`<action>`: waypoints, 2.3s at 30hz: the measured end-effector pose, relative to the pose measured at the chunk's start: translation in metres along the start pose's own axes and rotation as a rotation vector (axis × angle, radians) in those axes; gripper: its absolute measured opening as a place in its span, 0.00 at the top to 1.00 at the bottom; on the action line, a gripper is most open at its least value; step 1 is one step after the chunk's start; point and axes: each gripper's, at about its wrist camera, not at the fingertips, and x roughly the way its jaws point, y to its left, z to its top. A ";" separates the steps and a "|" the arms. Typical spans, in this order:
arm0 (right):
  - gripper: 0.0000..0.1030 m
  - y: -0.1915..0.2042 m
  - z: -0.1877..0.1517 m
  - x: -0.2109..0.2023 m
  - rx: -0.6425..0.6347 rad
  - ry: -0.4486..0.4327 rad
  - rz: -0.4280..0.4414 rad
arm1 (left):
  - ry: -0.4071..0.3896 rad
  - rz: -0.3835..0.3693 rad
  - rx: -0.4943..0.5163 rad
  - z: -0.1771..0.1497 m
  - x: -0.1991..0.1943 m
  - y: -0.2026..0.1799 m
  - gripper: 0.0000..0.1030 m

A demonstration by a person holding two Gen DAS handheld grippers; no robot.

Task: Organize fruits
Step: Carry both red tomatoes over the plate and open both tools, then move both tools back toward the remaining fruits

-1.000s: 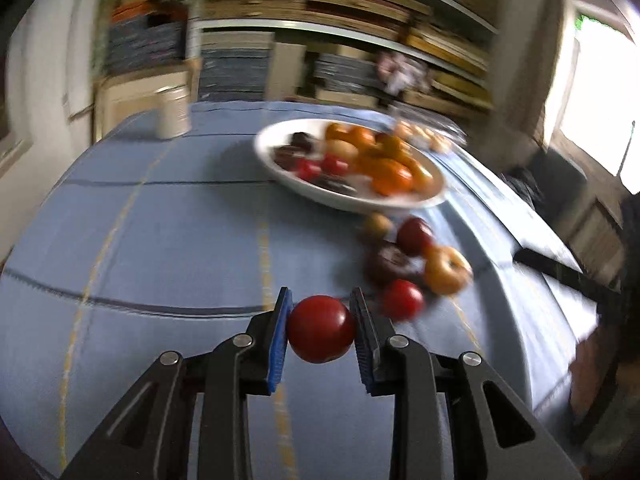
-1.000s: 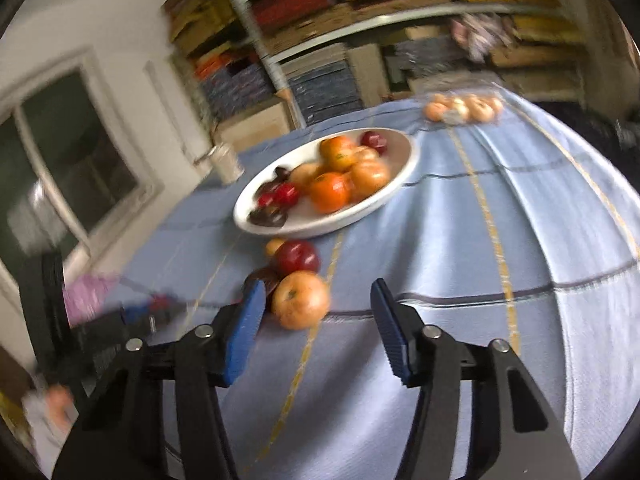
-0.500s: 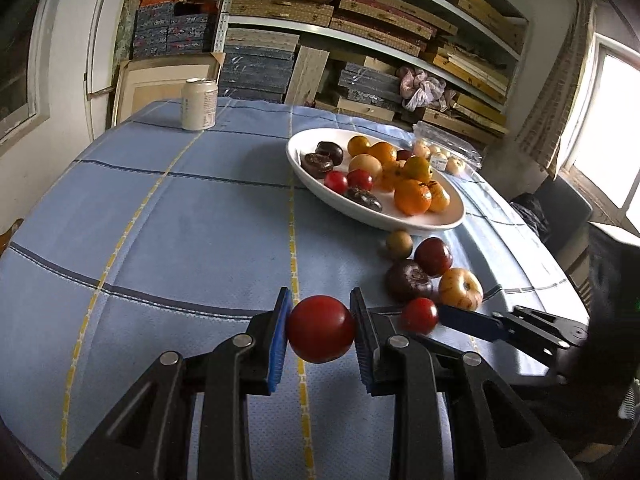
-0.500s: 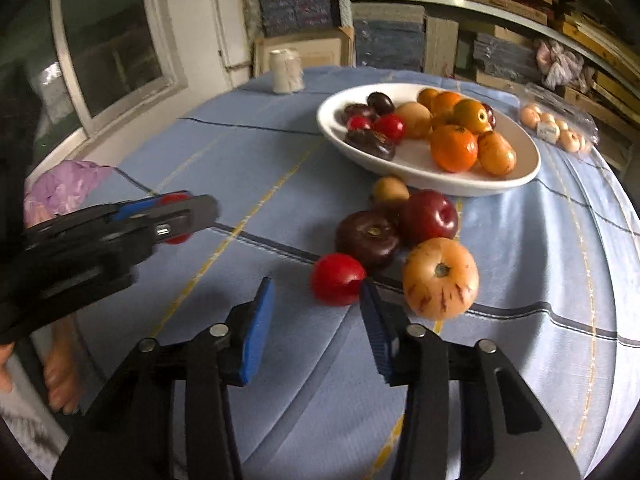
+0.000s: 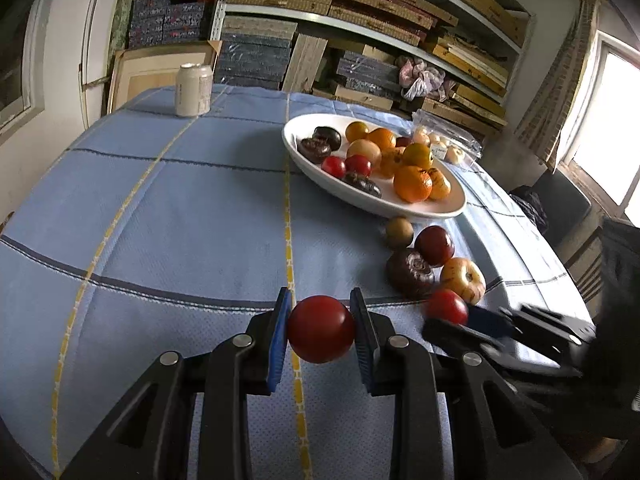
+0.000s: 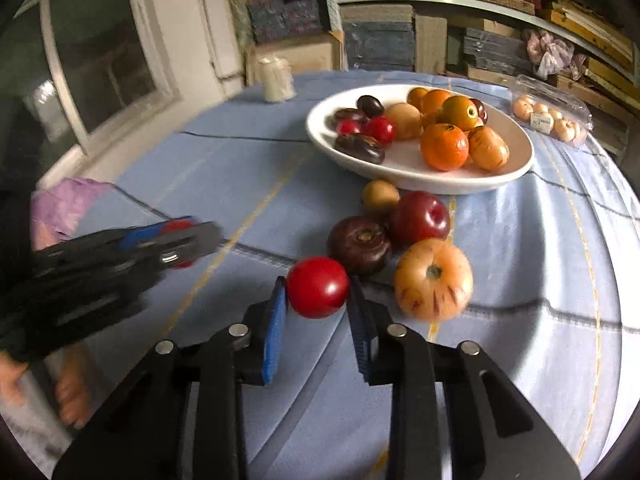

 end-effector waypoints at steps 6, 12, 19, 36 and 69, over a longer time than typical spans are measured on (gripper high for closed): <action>0.72 -0.015 -0.015 -0.028 0.078 -0.018 0.057 | 0.072 -0.027 0.031 -0.007 0.015 -0.010 0.71; 0.72 -0.043 0.019 -0.085 0.081 -0.100 0.023 | 0.077 -0.061 0.048 0.021 0.013 -0.021 0.71; 0.72 -0.056 0.131 -0.172 0.032 -0.362 -0.030 | -0.045 0.036 0.076 0.149 0.006 -0.032 0.71; 0.72 -0.047 0.134 0.048 -0.102 -0.045 -0.037 | 0.163 0.051 0.101 0.217 0.200 -0.028 0.71; 0.21 -0.047 0.038 -0.146 0.071 -0.482 0.051 | -0.152 0.223 0.256 0.072 -0.023 -0.053 0.07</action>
